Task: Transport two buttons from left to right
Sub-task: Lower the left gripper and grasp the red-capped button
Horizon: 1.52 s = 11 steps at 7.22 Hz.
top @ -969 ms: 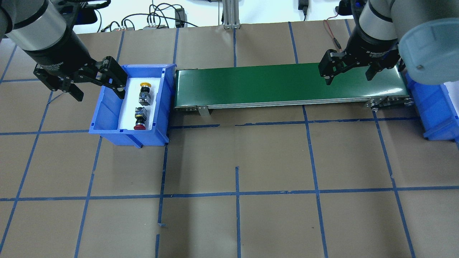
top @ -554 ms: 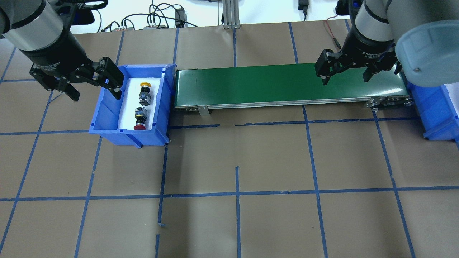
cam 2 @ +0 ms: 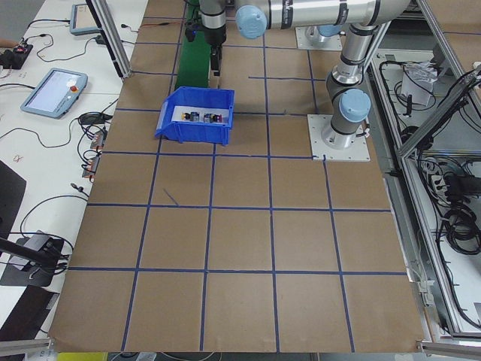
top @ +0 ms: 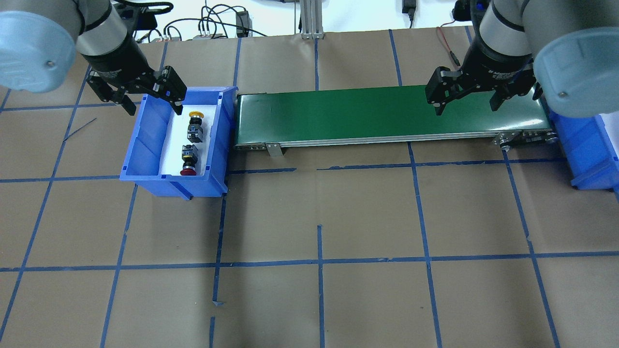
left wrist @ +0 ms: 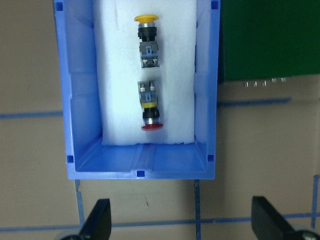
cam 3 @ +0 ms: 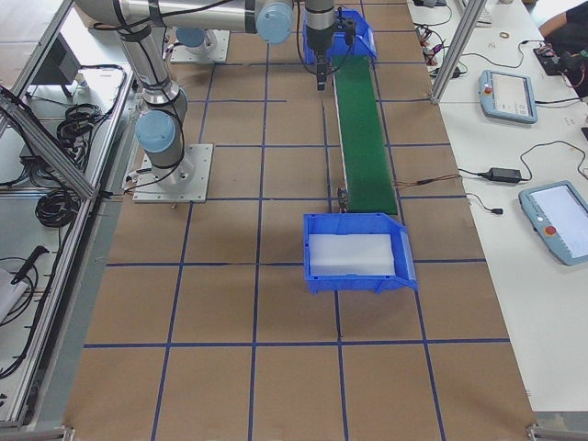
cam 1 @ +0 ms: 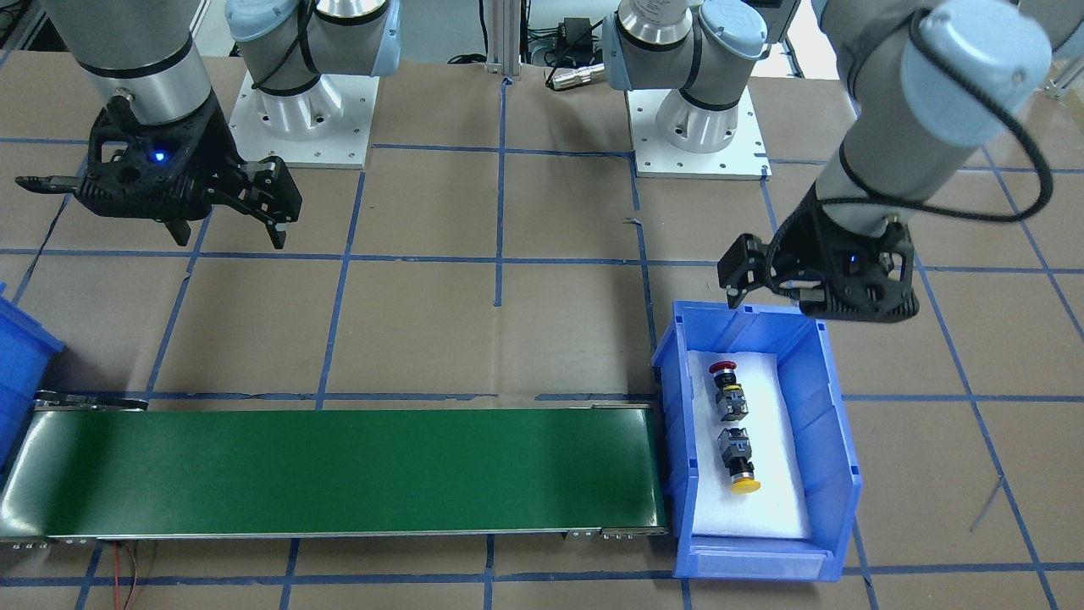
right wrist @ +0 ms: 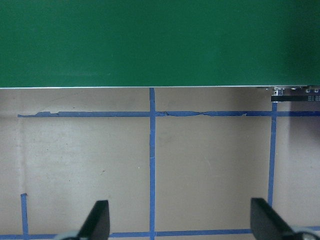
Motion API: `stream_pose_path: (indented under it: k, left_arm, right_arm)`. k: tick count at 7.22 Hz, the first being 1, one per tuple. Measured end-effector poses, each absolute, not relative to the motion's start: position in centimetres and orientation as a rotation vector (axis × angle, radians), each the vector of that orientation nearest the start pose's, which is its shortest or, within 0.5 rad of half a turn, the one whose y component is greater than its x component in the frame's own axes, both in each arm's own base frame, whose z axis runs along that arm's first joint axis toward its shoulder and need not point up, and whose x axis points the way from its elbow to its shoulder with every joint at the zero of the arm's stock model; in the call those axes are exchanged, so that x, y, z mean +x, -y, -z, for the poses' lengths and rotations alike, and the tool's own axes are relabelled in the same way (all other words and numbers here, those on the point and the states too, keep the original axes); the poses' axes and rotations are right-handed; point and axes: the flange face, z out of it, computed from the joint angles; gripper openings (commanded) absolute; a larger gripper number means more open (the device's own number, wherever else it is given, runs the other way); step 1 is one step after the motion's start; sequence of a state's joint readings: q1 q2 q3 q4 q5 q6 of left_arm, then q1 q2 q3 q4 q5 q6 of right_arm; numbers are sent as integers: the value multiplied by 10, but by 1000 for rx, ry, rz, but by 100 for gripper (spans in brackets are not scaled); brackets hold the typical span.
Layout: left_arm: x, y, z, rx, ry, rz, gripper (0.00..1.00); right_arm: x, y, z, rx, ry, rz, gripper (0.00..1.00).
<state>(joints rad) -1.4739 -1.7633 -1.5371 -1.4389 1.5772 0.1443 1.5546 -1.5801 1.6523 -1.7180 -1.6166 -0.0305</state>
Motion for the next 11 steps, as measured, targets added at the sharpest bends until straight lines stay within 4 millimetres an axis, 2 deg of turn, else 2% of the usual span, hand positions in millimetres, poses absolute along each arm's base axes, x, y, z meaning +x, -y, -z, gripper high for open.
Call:
stream_pose_path:
  k: [2, 3, 6, 7, 8, 9, 10, 11]
  left_arm:
    - [-64, 610, -357, 59, -3139, -48, 99]
    - [-53, 616, -329, 31, -3149, -83, 99]
    - [-40, 599, -266, -16, -3179, -156, 98]
    - [-41, 594, -250, -22, -3181, -163, 98]
    - [-41, 591, -237, -35, -3182, -179, 93]
    - [-41, 588, -228, -49, -3182, -194, 84]
    - [-42, 586, -223, -51, -3181, -206, 50]
    - [-42, 585, -217, -42, -3181, -219, 23]
  right_arm:
    - [121, 496, -467, -21, -3187, 117, 100]
    - [121, 496, -466, -21, -3187, 116, 100]
    - [122, 496, -466, -22, -3187, 118, 100]
    - [123, 495, -469, -16, -3185, 127, 100]
    - [124, 495, -471, -13, -3180, 134, 100]
    - [125, 495, -471, -12, -3175, 135, 100]
    - [128, 494, -471, -19, -3173, 135, 100]
    - [135, 491, -471, -43, -3170, 135, 100]
